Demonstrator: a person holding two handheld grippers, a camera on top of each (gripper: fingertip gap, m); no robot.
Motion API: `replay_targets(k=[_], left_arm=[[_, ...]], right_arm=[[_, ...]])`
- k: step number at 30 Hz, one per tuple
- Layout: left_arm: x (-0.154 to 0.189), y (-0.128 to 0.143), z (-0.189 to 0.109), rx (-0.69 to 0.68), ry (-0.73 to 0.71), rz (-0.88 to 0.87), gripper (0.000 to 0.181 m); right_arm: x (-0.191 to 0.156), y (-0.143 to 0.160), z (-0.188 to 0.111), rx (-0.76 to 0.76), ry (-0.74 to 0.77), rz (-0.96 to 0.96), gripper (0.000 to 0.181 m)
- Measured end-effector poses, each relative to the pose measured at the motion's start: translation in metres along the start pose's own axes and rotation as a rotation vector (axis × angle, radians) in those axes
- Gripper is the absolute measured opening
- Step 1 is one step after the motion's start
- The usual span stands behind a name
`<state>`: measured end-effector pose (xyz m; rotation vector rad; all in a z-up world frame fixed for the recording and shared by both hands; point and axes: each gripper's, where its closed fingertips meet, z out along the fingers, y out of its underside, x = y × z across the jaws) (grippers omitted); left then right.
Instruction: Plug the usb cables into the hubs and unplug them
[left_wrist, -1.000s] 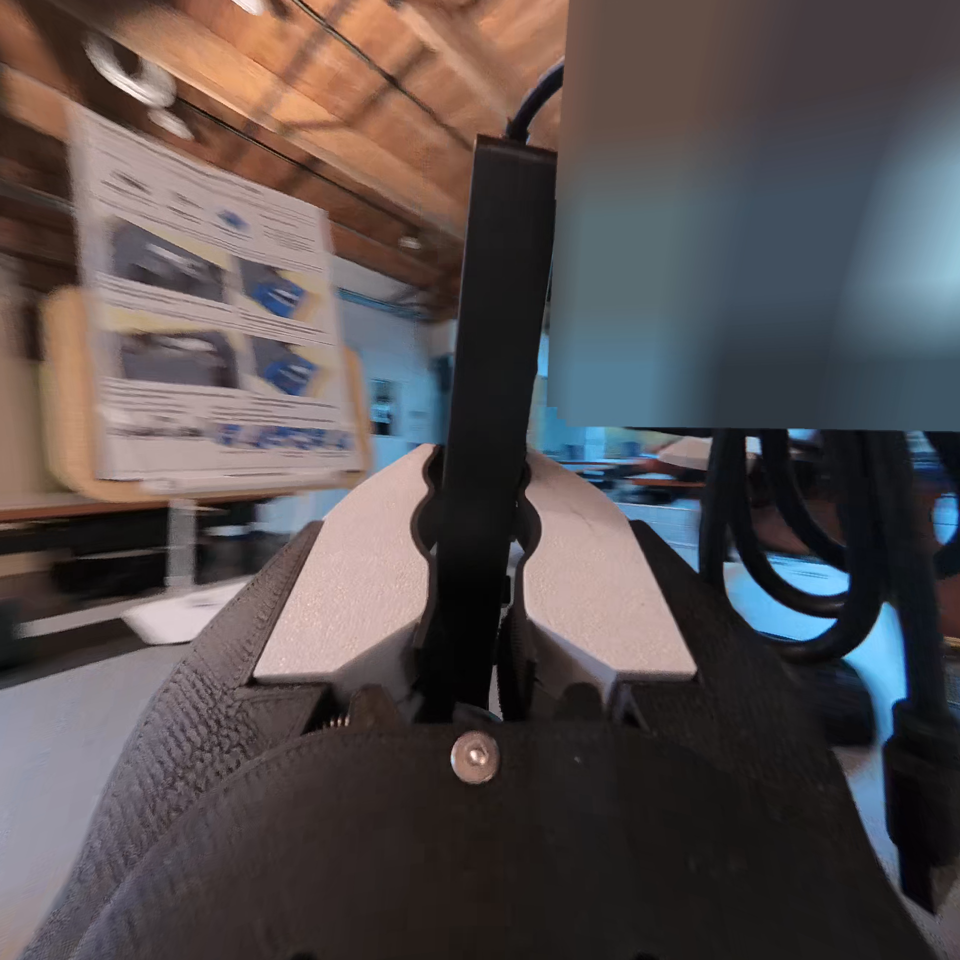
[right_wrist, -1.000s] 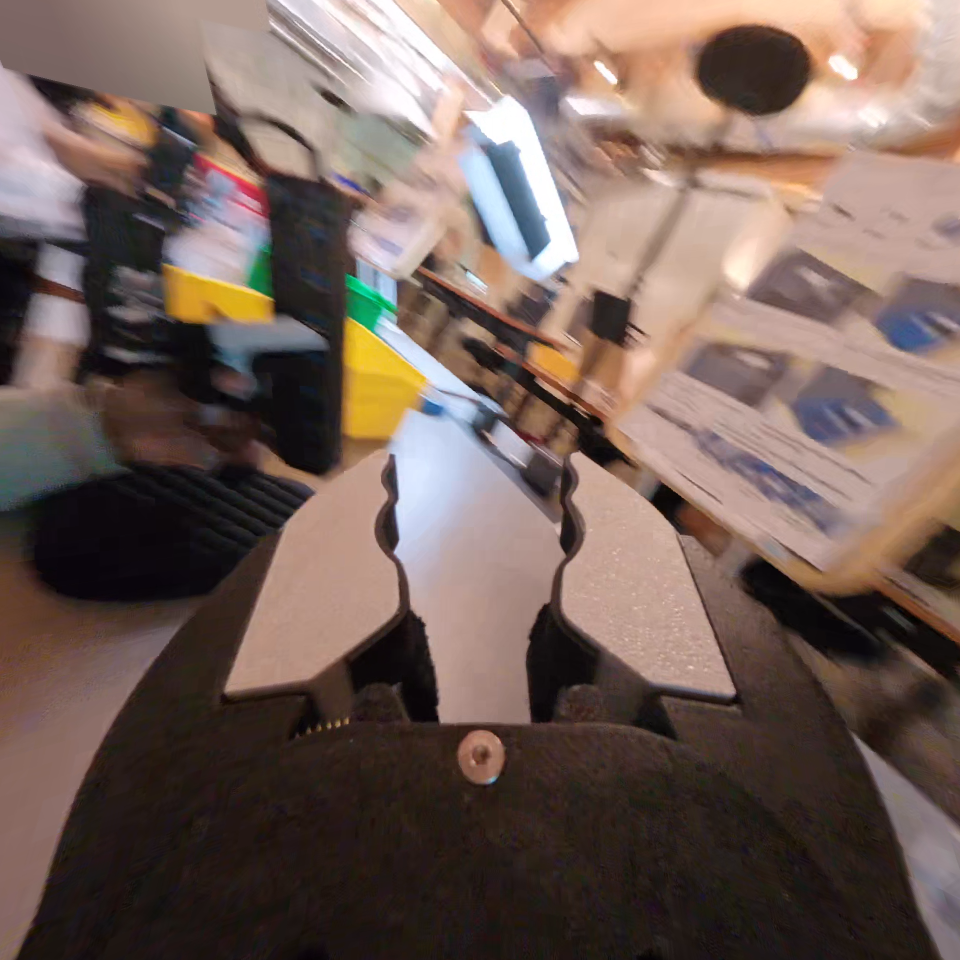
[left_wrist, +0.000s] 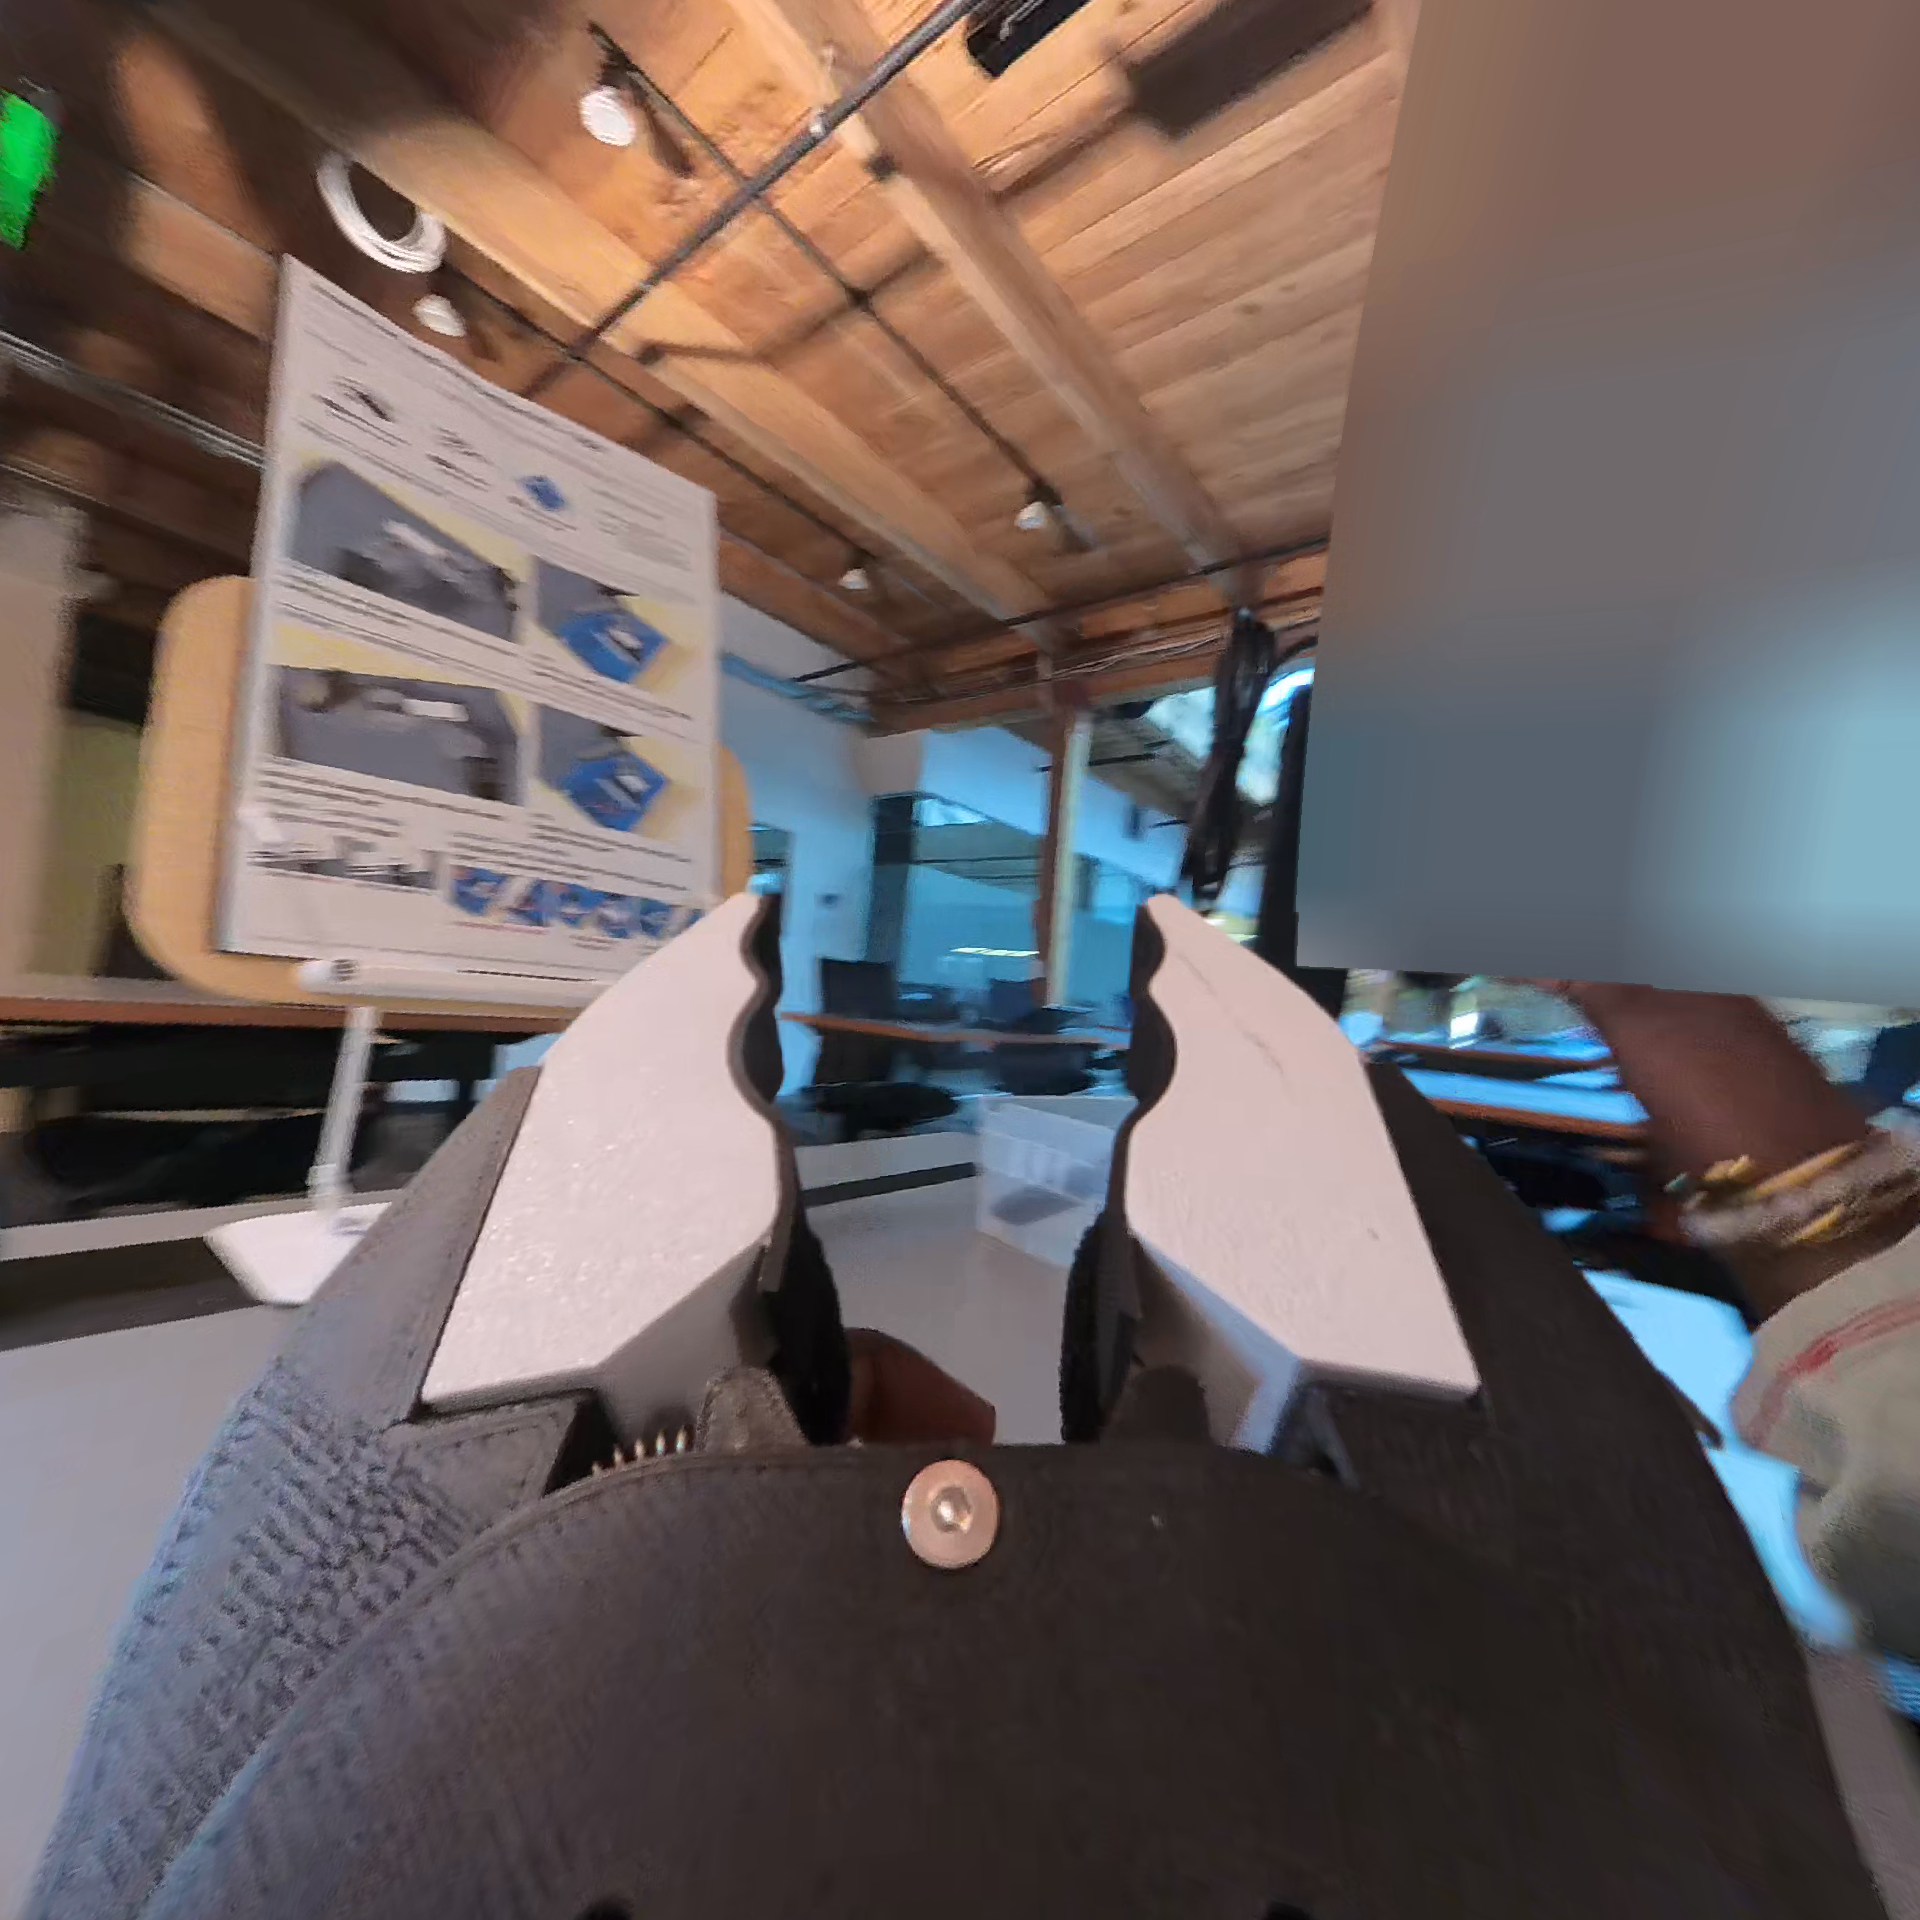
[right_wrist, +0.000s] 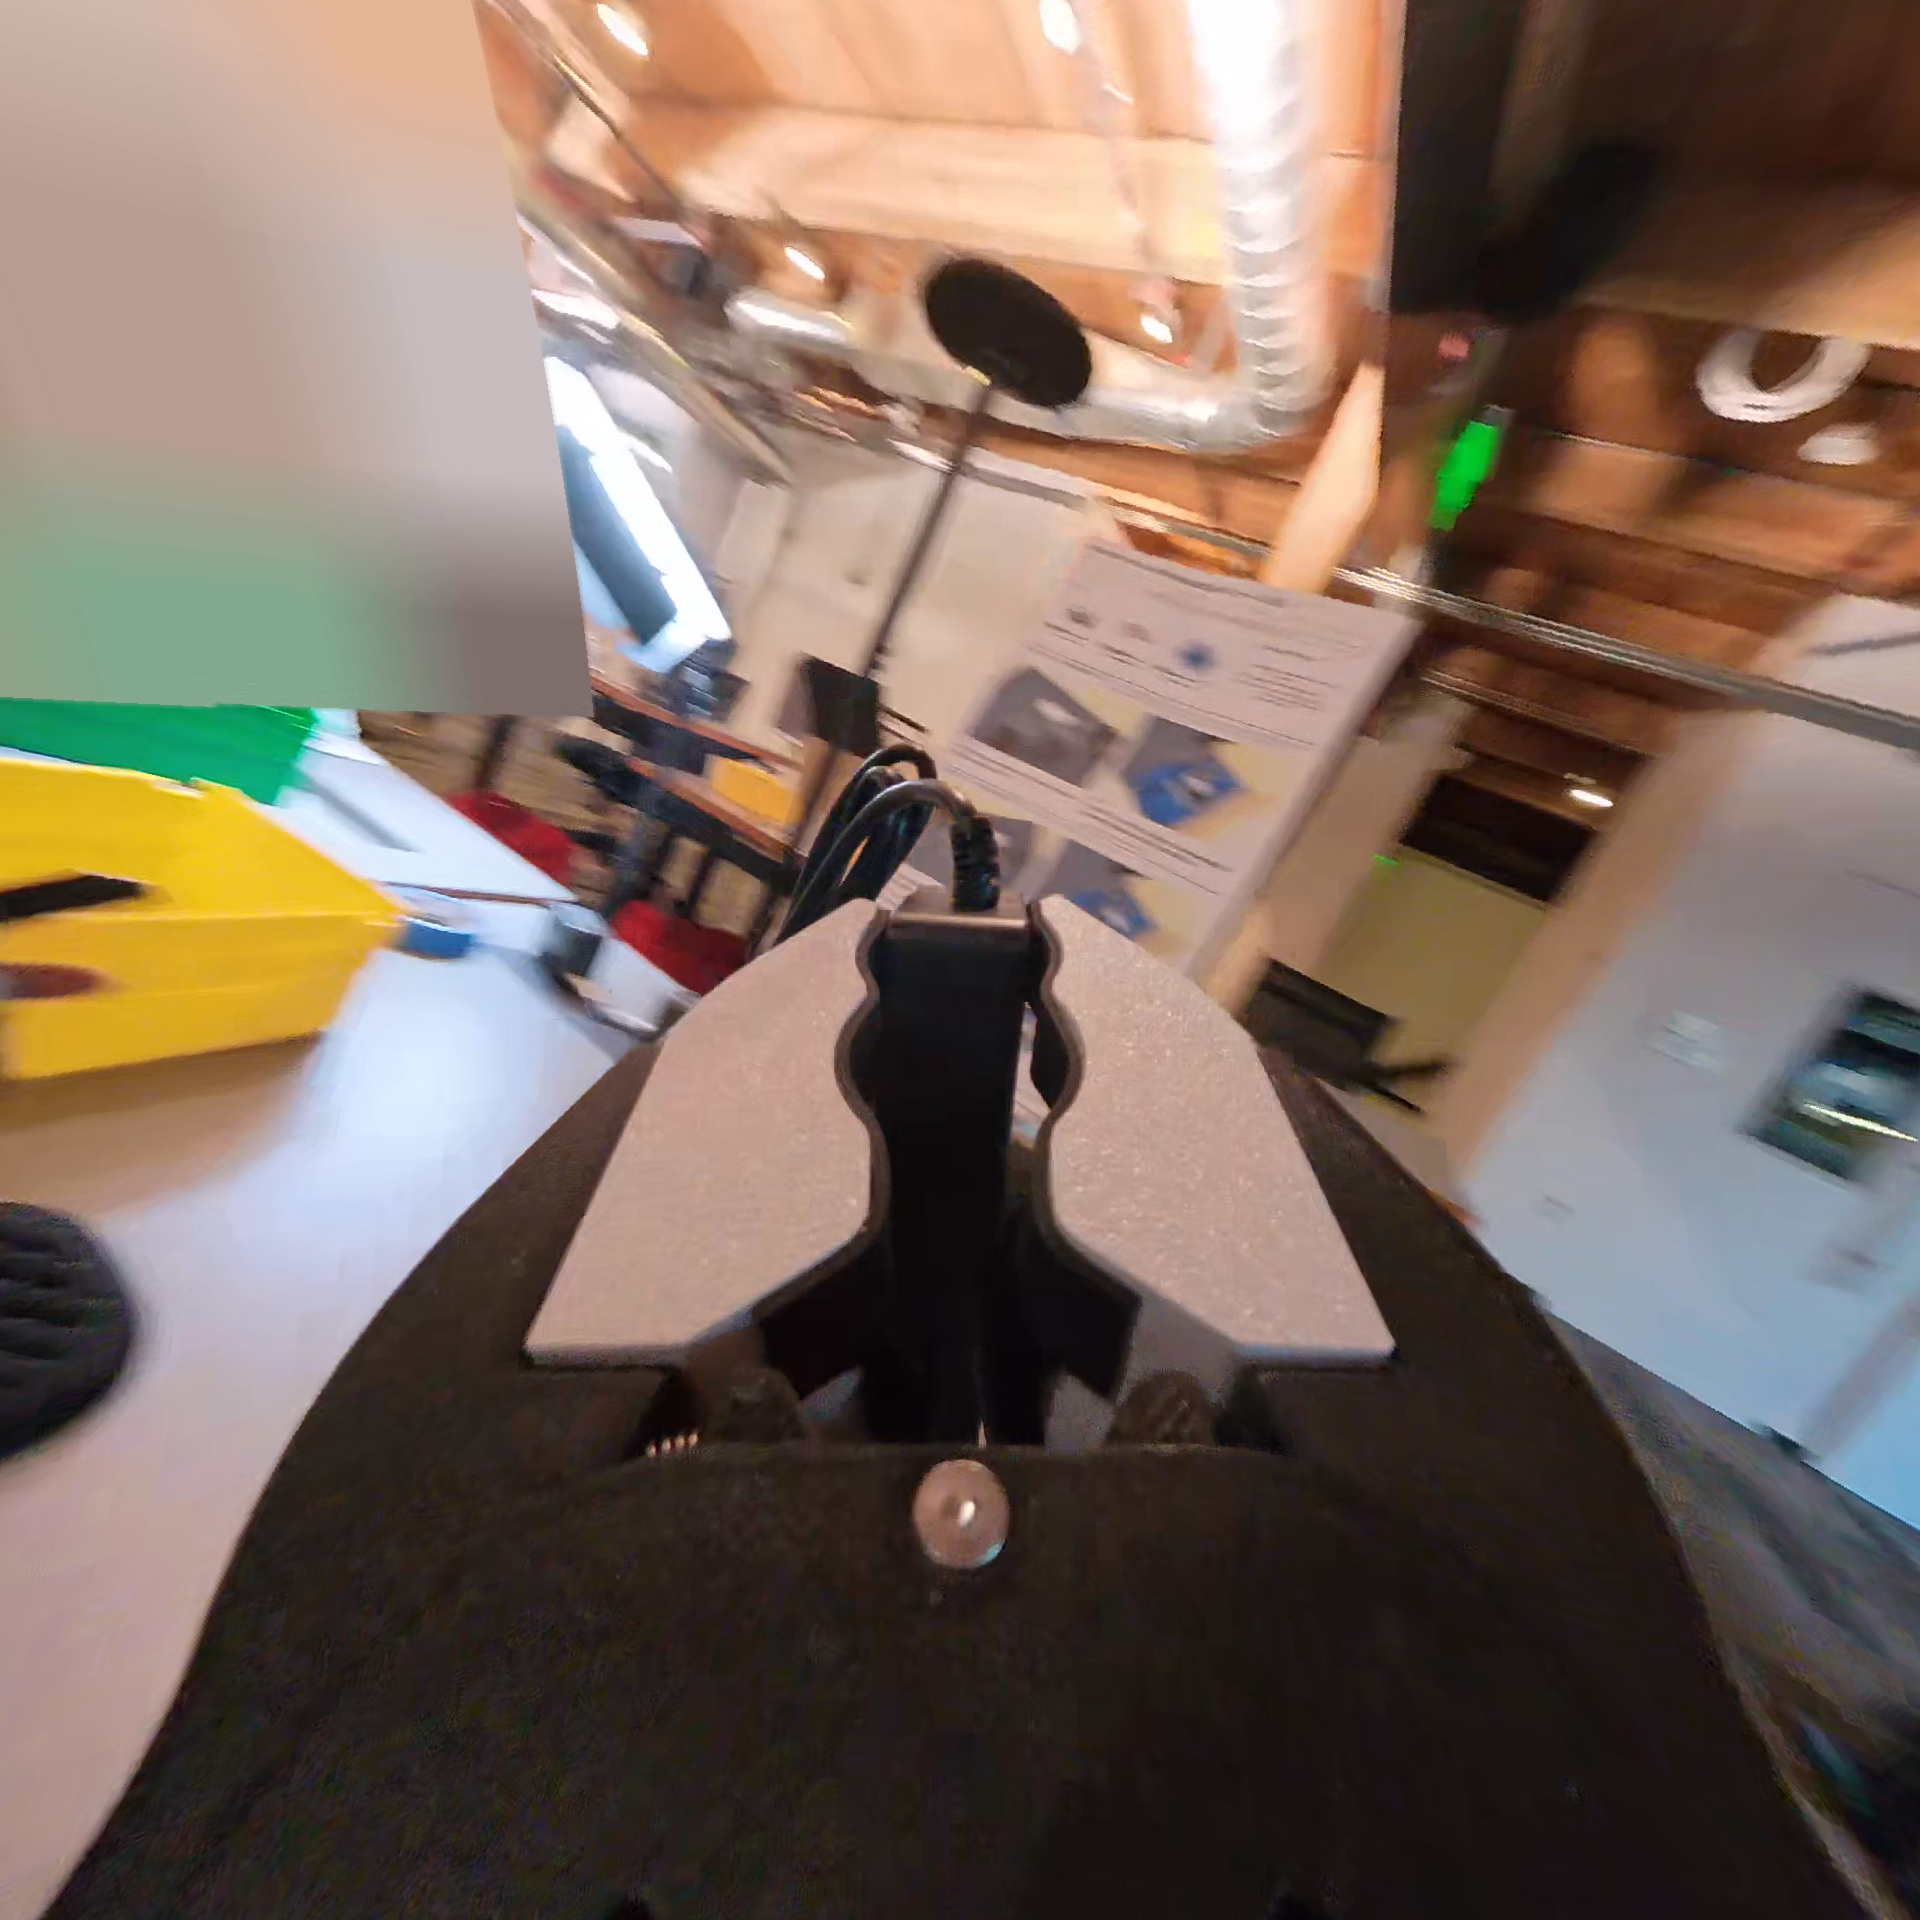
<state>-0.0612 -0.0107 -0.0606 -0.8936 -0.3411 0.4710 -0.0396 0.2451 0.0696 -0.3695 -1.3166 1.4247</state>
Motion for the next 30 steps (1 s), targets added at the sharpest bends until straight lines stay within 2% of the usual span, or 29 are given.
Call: replay_targets(k=[3,6,11,13,19,25,30], left_arm=[[-0.002,0.001,0.001,-0.006,-0.038,0.086,0.067],[-0.003,0.002,0.001,-0.008,-0.05,0.12,0.067],[-0.005,0.003,0.001,-0.013,-0.059,0.111,0.066],[-0.007,0.003,0.001,-0.014,-0.067,0.111,0.066],[-0.01,0.006,0.001,-0.026,-0.081,0.109,0.066],[-0.008,0.01,0.003,-0.048,-0.073,0.14,0.066],[-0.006,0.012,0.004,-0.065,-0.073,0.176,0.066]], right_arm=[[0.066,0.024,-0.015,-0.123,0.185,-0.083,0.024],[0.114,0.06,-0.022,-0.212,0.276,-0.115,0.024],[0.155,0.126,-0.018,-0.282,0.28,-0.162,0.024],[0.166,0.158,-0.018,-0.355,0.284,-0.19,0.024],[0.17,0.226,-0.021,-0.561,0.251,-0.363,0.025],[0.149,0.272,-0.02,-0.717,0.101,-0.422,0.026],[0.13,0.298,-0.022,-0.824,-0.009,-0.404,0.025]])
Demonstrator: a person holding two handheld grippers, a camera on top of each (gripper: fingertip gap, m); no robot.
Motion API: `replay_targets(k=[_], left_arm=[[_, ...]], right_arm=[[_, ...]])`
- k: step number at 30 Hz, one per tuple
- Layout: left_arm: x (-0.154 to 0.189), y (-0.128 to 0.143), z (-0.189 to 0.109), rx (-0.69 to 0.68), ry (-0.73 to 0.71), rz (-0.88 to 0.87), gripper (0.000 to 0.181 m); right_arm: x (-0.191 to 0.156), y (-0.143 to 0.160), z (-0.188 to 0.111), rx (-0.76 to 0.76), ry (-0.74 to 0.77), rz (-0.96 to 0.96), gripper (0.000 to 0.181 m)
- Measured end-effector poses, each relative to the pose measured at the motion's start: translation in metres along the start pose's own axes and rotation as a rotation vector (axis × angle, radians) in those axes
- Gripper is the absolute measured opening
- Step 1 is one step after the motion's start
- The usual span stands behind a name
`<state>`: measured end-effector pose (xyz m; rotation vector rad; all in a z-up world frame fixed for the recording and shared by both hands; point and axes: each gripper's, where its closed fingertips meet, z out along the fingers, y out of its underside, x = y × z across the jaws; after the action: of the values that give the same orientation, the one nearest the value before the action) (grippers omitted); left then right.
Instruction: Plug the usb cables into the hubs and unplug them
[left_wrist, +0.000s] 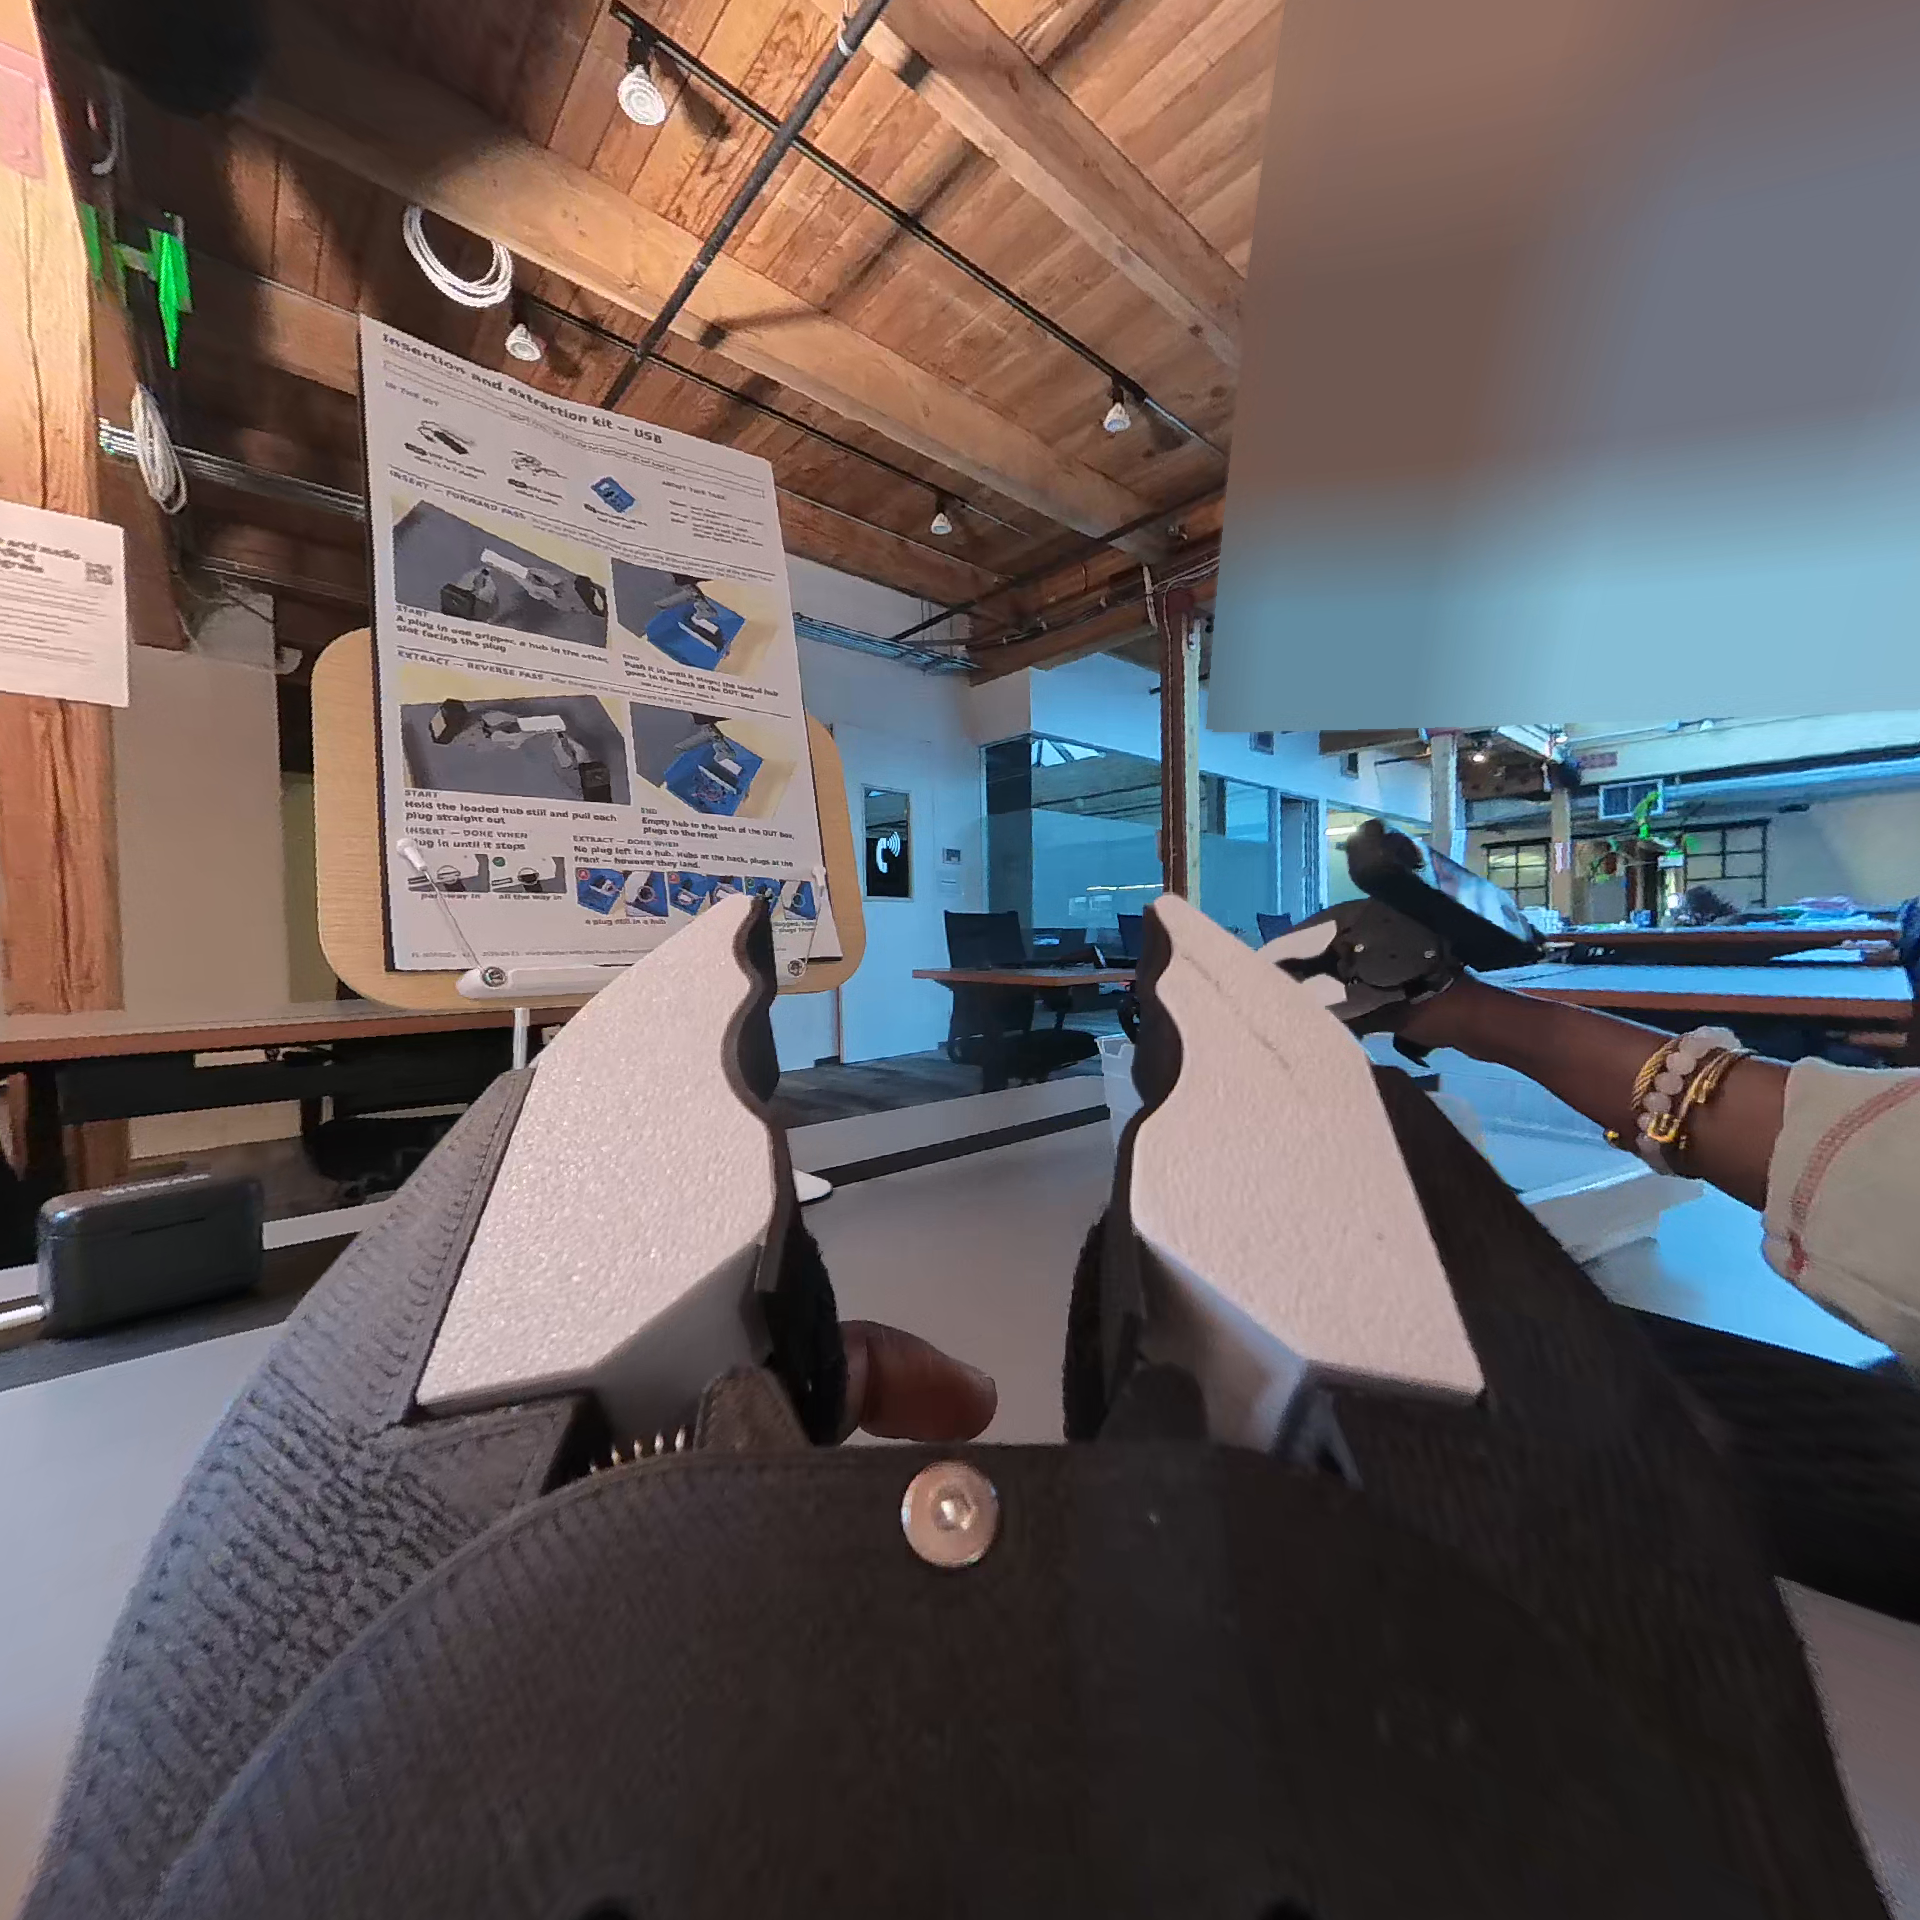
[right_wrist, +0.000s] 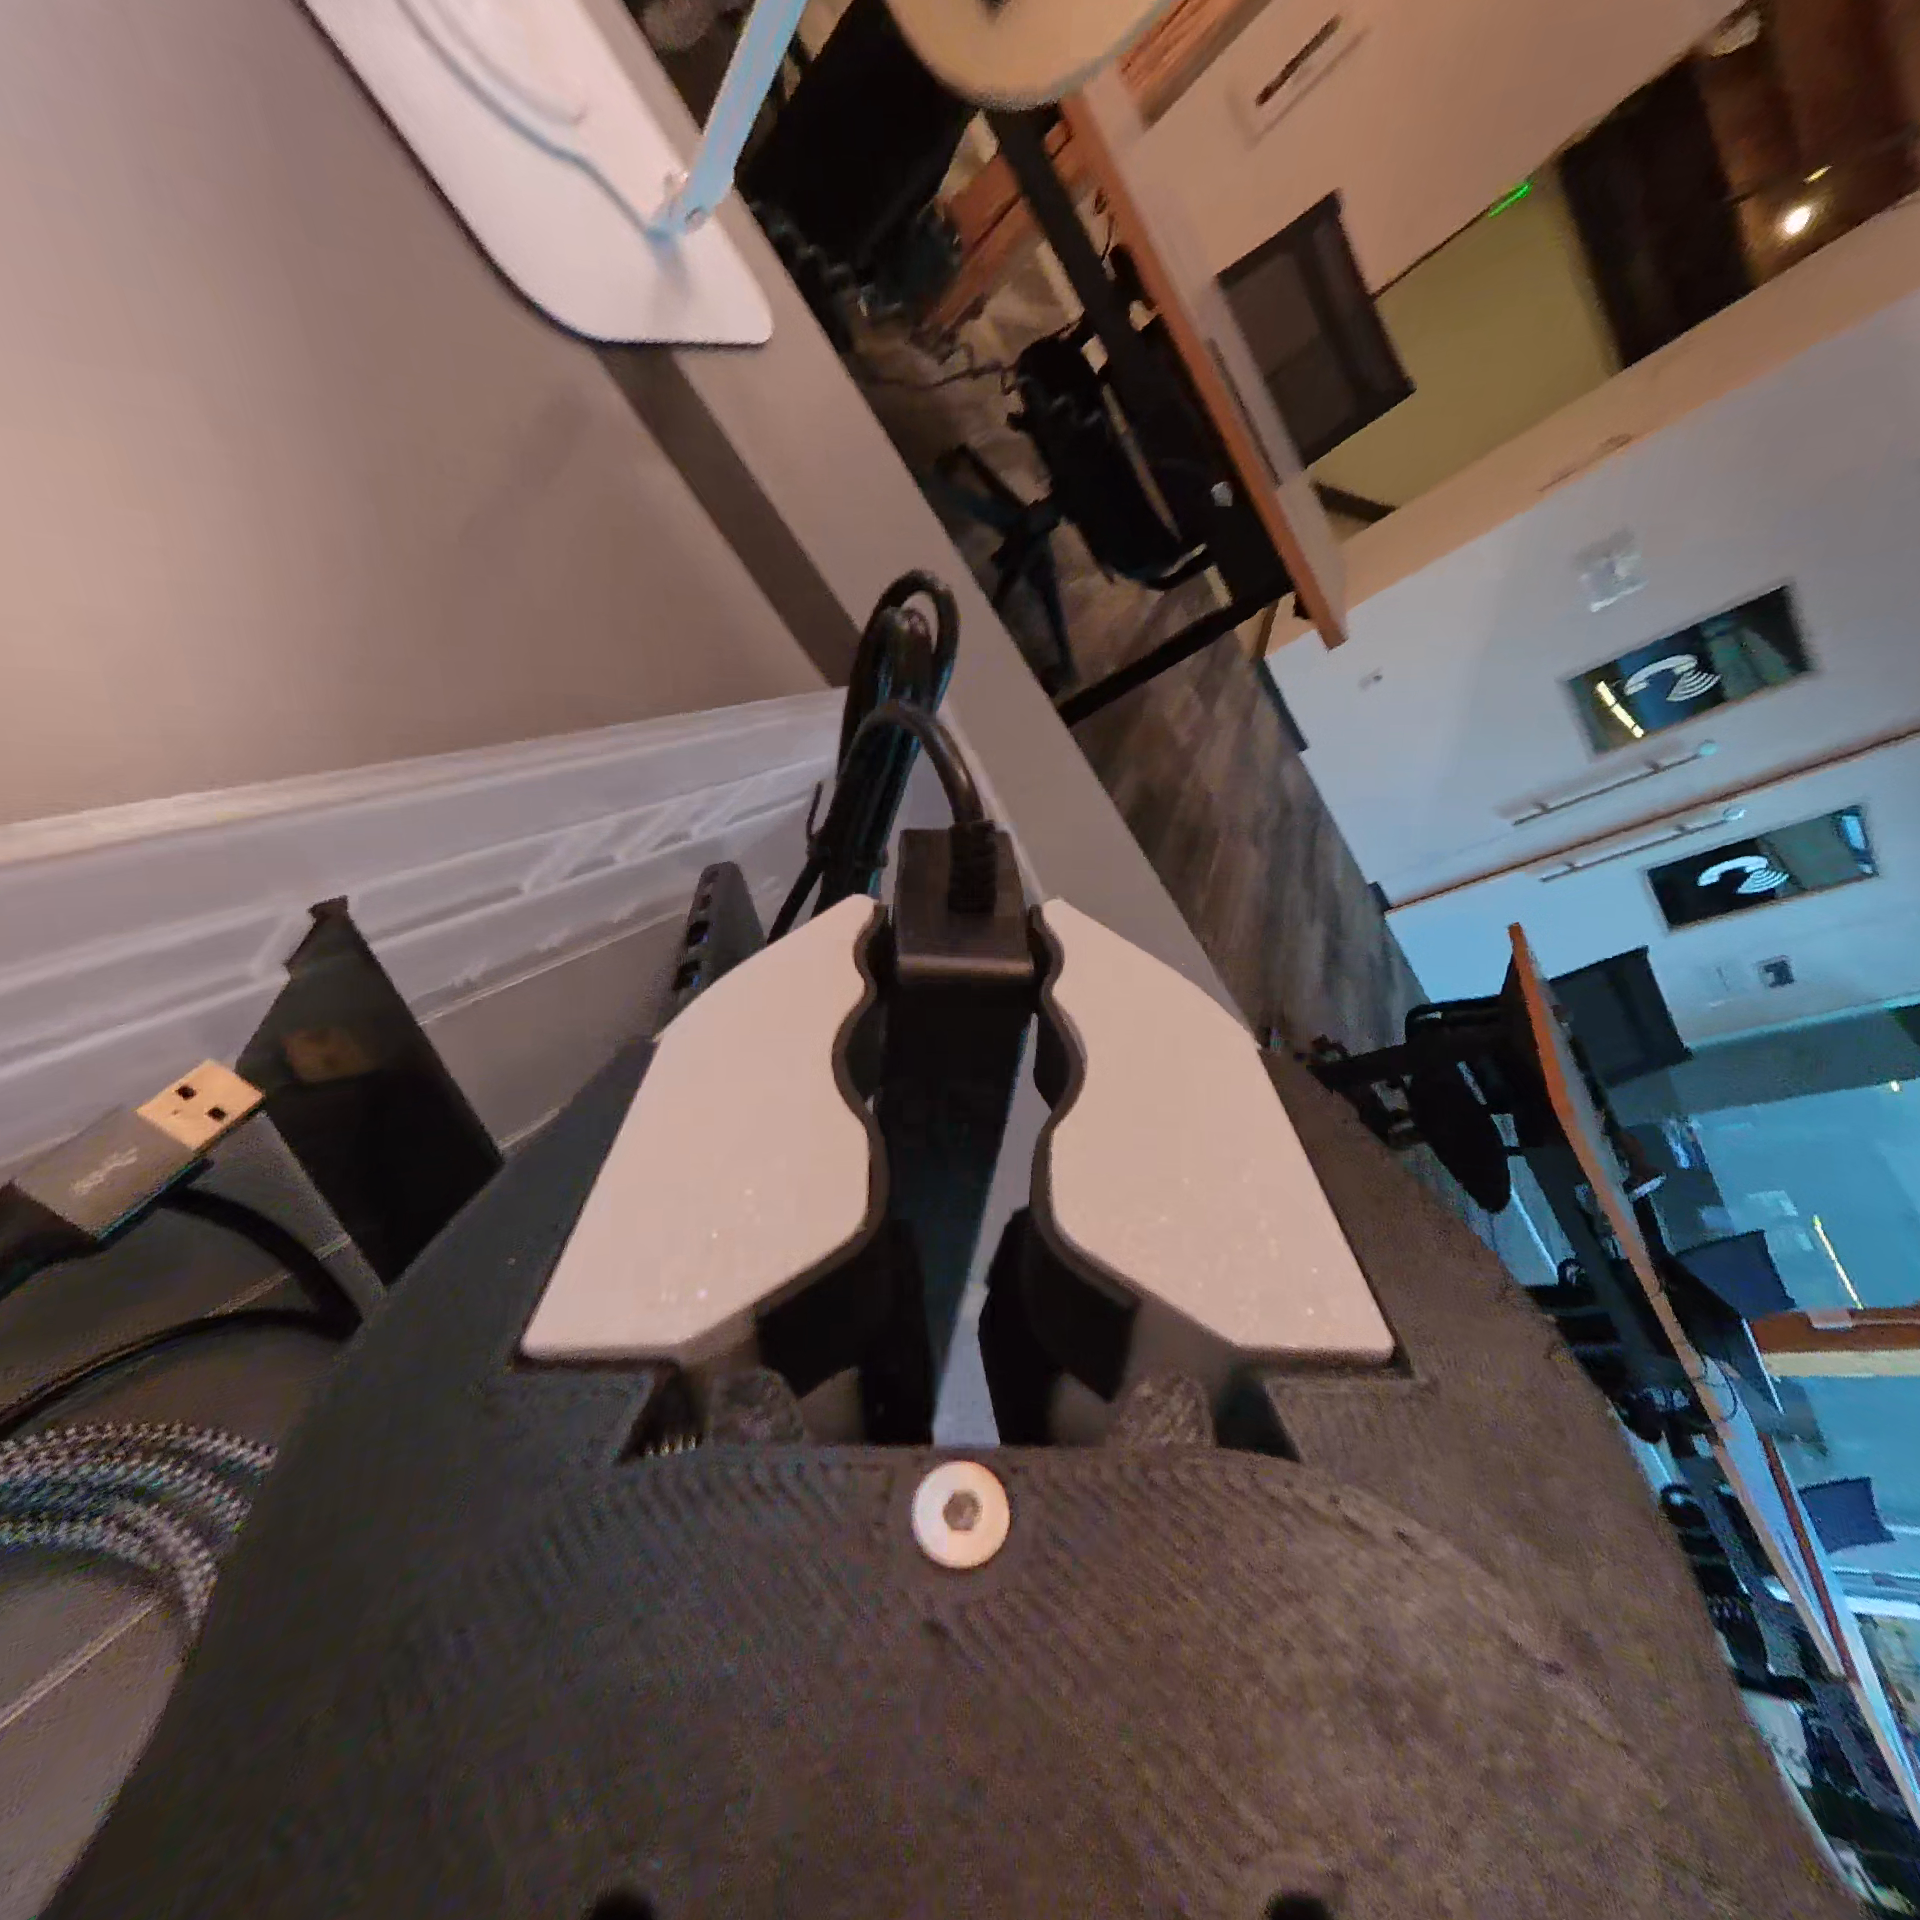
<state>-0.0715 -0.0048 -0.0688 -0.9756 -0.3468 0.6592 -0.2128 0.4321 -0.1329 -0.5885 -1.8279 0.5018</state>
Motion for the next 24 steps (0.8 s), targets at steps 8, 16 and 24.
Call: replay_targets(k=[8,16,24], left_arm=[[-0.001,-0.001,0.0,0.004,-0.006,0.003,0.066],[0.0,0.0,0.001,0.0,-0.006,0.005,0.066],[0.001,-0.002,0.0,0.006,-0.011,0.007,0.066]], right_arm=[[-0.011,0.01,-0.017,-0.168,-0.044,0.044,0.049],[-0.044,-0.061,-0.12,0.109,0.026,0.475,0.076],[-0.156,-0.028,-0.127,-0.247,-0.243,0.518,0.054]])
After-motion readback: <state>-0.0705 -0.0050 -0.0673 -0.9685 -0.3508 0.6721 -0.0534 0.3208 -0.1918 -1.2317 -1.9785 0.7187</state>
